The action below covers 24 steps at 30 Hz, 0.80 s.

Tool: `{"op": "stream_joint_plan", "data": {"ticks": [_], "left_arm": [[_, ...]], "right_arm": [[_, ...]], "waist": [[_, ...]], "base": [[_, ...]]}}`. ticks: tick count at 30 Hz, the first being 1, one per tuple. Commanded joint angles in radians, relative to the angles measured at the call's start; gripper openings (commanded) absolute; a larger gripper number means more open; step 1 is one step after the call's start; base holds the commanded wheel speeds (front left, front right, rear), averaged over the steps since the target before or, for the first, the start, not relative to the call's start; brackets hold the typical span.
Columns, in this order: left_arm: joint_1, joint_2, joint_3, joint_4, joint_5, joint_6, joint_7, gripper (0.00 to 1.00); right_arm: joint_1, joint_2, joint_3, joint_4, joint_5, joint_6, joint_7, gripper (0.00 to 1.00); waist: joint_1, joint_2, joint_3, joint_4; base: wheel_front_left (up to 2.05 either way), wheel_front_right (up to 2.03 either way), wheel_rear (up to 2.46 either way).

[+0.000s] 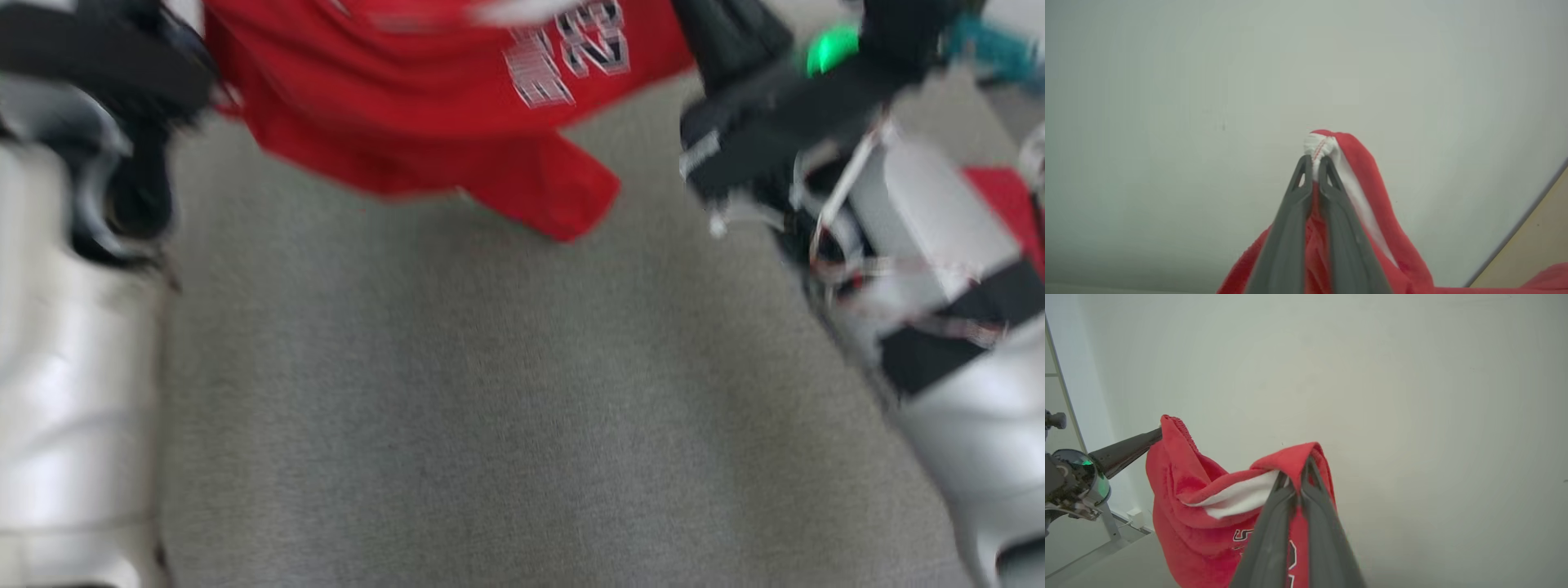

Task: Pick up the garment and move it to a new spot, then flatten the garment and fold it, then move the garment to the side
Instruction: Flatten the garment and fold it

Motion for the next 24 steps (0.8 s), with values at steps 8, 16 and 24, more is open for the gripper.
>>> {"op": "stream_joint_plan", "data": {"ticks": [8, 16, 24], "left_arm": [[-0.313, 0.077, 0.017, -0.027, 0.083, -0.004, -0.128, 0.0], [-0.477, 0.041, -0.001, 0.014, 0.117, -0.023, -0.245, 0.0], [-0.311, -0.006, -0.007, 0.099, 0.092, -0.078, -0.273, 0.0]], "right_arm": [[-0.405, 0.041, -0.015, 0.217, -0.04, -0.003, -0.189, 0.0], [-0.573, 0.046, -0.111, 0.287, -0.152, -0.003, -0.234, 0.0], [-0.472, 0.023, -0.004, 0.32, -0.206, -0.003, -0.235, 0.0]], "waist": [[0.0, 0.0, 0.367, -0.036], [0.0, 0.0, 0.453, 0.009], [0.0, 0.0, 0.435, 0.033]], "base": [[0.0, 0.0, 0.0], [0.0, 0.0, 0.0], [0.0, 0.0, 0.0]]}}
